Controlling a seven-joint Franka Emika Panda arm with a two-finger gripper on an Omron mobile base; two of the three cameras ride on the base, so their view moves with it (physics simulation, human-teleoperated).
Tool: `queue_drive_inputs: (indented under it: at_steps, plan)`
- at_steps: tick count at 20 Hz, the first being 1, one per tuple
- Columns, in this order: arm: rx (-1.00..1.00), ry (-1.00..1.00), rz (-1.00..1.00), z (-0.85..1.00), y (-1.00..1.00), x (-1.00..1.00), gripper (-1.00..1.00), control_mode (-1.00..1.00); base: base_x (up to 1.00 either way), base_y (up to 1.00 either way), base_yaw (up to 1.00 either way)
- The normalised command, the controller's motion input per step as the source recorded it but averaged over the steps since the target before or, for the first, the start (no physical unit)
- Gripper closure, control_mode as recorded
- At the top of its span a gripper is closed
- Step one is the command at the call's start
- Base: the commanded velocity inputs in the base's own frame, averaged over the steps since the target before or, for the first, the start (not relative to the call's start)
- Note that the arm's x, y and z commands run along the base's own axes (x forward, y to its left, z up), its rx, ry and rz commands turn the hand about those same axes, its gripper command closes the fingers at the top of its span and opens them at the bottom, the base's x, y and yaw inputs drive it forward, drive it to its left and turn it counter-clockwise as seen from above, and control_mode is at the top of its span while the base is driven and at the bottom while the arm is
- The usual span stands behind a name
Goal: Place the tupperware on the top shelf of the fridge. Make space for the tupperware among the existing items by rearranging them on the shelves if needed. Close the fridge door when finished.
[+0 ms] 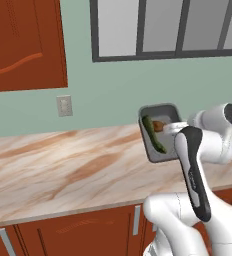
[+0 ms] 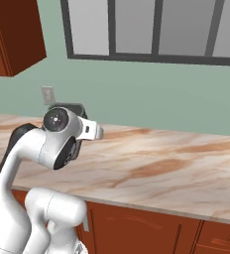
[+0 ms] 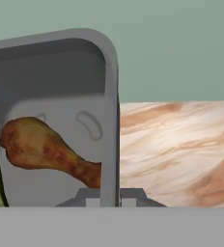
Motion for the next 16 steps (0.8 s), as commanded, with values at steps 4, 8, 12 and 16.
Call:
queue_drive_inputs:
  at_steps: [4,8,12,16]
  plan:
    - [0.07,0.41,-0.02,0.47,0.0,-0.36,1.0,-1.0,0.0,0.0,0.0]
    - [0.02,0.34,-0.11,0.0,0.05,-0.23,1.0,-1.0,0.0,0.0,0.0]
    - [0.0,0.21,-0.01,0.0,0.06,-0.47,1.0,-1.0,0.0,0.0,0.0]
    - [0.0,0.0,0.0,0.0,-0.02,-0.13,1.0,-1.0,0.0,0.0,0.0]
